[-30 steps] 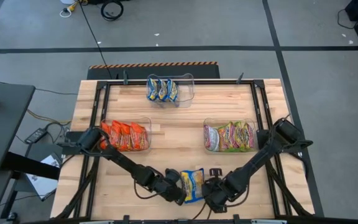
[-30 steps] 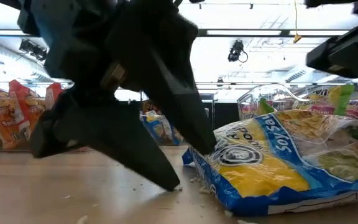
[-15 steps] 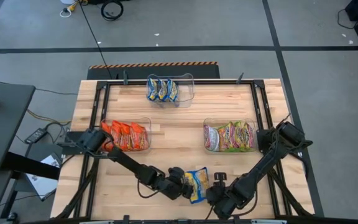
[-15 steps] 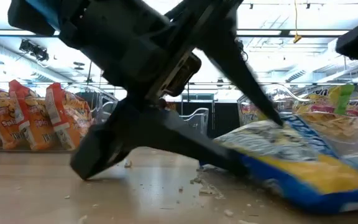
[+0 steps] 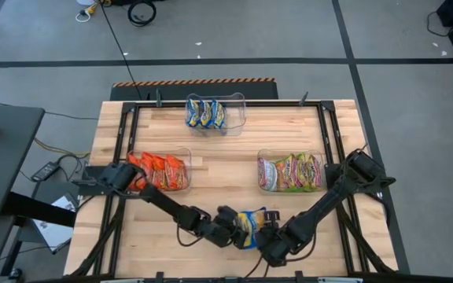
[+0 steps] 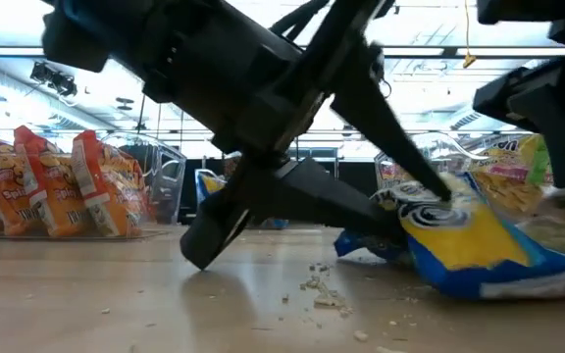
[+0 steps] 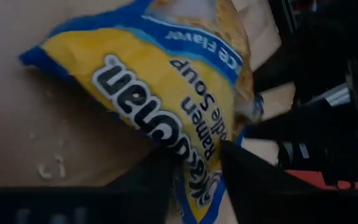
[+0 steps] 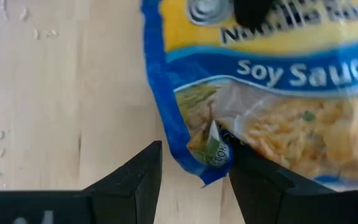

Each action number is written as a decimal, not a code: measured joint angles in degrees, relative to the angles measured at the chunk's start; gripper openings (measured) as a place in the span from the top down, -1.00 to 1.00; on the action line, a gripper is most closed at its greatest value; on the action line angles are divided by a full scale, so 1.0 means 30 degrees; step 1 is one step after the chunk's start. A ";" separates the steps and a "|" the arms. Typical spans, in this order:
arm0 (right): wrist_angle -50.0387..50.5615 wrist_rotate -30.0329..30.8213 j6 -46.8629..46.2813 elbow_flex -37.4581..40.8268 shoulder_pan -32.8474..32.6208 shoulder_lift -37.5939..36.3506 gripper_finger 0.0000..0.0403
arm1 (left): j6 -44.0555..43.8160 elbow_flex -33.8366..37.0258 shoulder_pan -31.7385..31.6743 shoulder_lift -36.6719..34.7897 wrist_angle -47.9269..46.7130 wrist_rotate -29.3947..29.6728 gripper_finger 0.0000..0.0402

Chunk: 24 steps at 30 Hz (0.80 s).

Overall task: Sort Maruchan noodles
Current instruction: Put the blue noodle into the top transparent bin

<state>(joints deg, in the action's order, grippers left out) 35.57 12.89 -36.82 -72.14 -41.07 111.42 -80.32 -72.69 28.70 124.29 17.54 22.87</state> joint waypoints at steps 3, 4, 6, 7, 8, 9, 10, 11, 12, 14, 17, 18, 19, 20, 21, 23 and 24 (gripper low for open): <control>0.0334 -0.0262 0.0514 -0.0335 0.0133 0.0000 0.09 | 0.0024 0.0000 -0.0200 0.0000 -0.0051 -0.0005 0.62; 0.0569 -0.0319 0.0571 -0.0489 0.0134 -0.0004 0.09 | 0.0037 0.0000 -0.0230 -0.0055 -0.0148 -0.0082 0.74; 0.1232 -0.0584 0.0657 -0.0887 0.0127 -0.0088 0.09 | 0.0463 0.0045 -0.0337 -0.0332 -0.0455 -0.0441 0.91; 0.1684 -0.0715 0.0657 -0.1144 0.0112 -0.0190 0.09 | 0.0667 0.0051 -0.0382 -0.0590 -0.0628 -0.0701 0.92; 0.2276 -0.0828 0.0634 -0.1447 0.0064 -0.0316 0.09 | 0.0945 0.0051 -0.0432 -0.0992 -0.0947 -0.0925 0.92; 0.2882 -0.0917 0.0600 -0.1760 -0.0023 -0.0483 0.09 | 0.1086 0.0051 -0.0435 -0.1567 -0.1577 -0.1059 0.92; 0.3494 -0.1003 0.0521 -0.2104 -0.0135 -0.0633 0.09 | 0.1152 0.0044 -0.0456 -0.2168 -0.2269 -0.1104 0.91; 0.4166 -0.1044 0.0406 -0.2431 -0.0267 -0.0810 0.09 | 0.1174 0.0023 -0.0514 -0.2856 -0.3173 -0.1147 0.91; 0.4769 -0.1118 0.0331 -0.2729 -0.0401 -0.0994 0.09 | 0.1190 0.0022 -0.0581 -0.3627 -0.4467 -0.1258 0.91; 0.5635 -0.1173 0.0138 -0.3251 -0.0656 -0.1506 0.09 | 0.1231 0.0022 -0.0862 -0.5279 -0.6816 -0.1547 0.92; 0.6299 -0.0846 -0.0350 -0.3753 -0.0903 -0.2482 0.09 | 0.1890 0.0021 -0.1775 -0.7962 -1.0060 -0.1615 0.92; 0.6375 -0.0625 -0.0480 -0.3788 -0.0951 -0.2798 0.09 | 0.2255 0.0015 -0.2246 -0.8789 -1.0979 -0.1642 0.93; 0.6417 -0.0361 -0.0620 -0.3788 -0.0951 -0.3129 0.09 | 0.2765 0.0008 -0.2769 -0.9489 -1.1731 -0.1673 0.93; 0.6456 -0.0028 -0.0704 -0.3788 -0.0951 -0.3473 0.09 | 0.3292 0.0007 -0.3375 -1.0154 -1.2580 -0.1720 0.93; 0.6501 0.0350 -0.0763 -0.3788 -0.0913 -0.3850 0.09 | 0.3876 -0.0005 -0.4094 -1.0711 -1.3255 -0.1885 0.93; 0.6626 0.1295 -0.0716 -0.3795 -0.0768 -0.4561 0.09 | 0.5179 -0.0393 -0.5766 -1.1570 -1.4698 -0.2523 0.93; 0.6681 0.1780 -0.0566 -0.3795 -0.0648 -0.4885 0.09 | 0.6006 -0.0776 -0.6677 -1.1804 -1.5246 -0.2876 0.93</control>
<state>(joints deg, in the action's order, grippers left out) 55.61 18.23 -38.52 -83.53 -43.01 96.76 -62.30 -75.01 8.67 88.88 -28.20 14.24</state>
